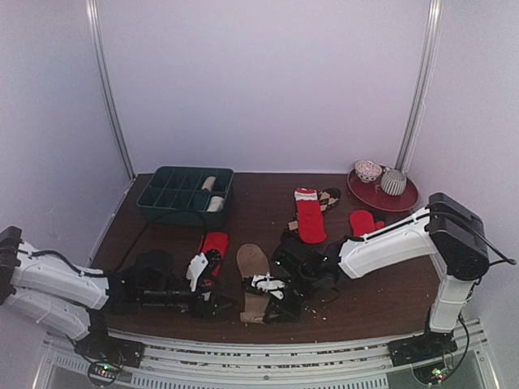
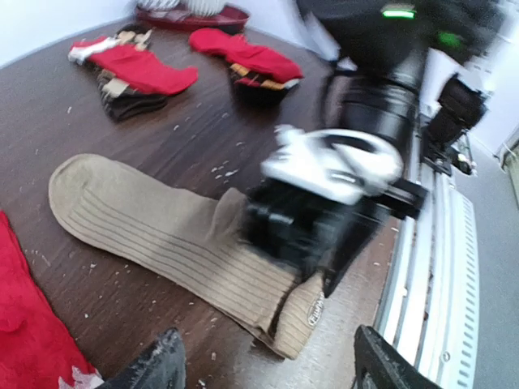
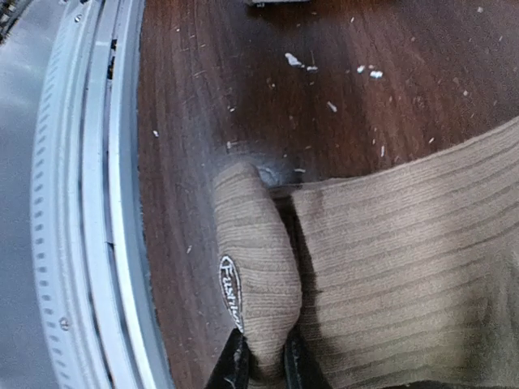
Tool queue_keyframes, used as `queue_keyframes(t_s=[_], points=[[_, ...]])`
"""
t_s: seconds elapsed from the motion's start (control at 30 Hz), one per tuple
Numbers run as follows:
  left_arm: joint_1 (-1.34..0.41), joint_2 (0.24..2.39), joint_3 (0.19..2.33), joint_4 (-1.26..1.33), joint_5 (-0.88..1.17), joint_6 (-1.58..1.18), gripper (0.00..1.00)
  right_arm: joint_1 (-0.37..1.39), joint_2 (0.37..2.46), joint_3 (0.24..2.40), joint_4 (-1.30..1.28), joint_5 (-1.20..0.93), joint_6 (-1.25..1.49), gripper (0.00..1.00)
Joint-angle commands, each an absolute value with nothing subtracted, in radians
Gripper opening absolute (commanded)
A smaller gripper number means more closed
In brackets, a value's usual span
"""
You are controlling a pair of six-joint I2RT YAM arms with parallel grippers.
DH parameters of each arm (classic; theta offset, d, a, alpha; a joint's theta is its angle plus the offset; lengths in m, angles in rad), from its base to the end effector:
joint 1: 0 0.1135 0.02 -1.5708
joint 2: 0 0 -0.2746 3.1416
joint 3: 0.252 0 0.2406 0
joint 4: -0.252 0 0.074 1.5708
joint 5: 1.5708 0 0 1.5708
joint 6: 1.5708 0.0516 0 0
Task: Roll the socks
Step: Roll a pair of socks at the center of the board.
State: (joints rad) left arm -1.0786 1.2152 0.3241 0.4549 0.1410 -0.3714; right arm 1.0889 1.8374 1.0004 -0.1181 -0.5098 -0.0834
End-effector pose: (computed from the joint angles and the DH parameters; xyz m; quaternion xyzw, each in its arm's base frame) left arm 0.1027 -0.2069 0.1746 0.3268 0.7761 -0.3999 0.3618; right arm 0.1453 0.3322 0.1484 -0.5738 0.7260 0.3518 0.1412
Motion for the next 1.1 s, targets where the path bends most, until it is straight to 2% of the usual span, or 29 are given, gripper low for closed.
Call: queue_keyframes(t_s=[0.0, 0.17, 0.3, 0.67, 1.07], points=[[-1.144, 1.166, 0.235, 0.598, 0.080, -0.236, 0.71, 1.014, 1.925, 1.039, -0.364, -0.809, 0.040, 0.06], [-1.180, 1.249, 0.232, 0.718, 0.092, -0.099, 0.72, 0.928, 2.007, 1.045, -0.349, -0.975, 0.089, 0.07], [-1.181, 1.340, 0.240, 0.883, 0.132, -0.034, 0.72, 0.879, 2.048, 1.020, -0.311, -1.026, 0.134, 0.06], [-1.183, 1.706, 0.379, 1.036, 0.274, 0.031, 0.71, 0.865, 2.069, 0.972, -0.207, -1.039, 0.210, 0.06], [-1.183, 1.860, 0.413, 1.084, 0.313, -0.014, 0.60, 0.853, 2.064, 0.952, -0.213, -1.040, 0.186, 0.06]])
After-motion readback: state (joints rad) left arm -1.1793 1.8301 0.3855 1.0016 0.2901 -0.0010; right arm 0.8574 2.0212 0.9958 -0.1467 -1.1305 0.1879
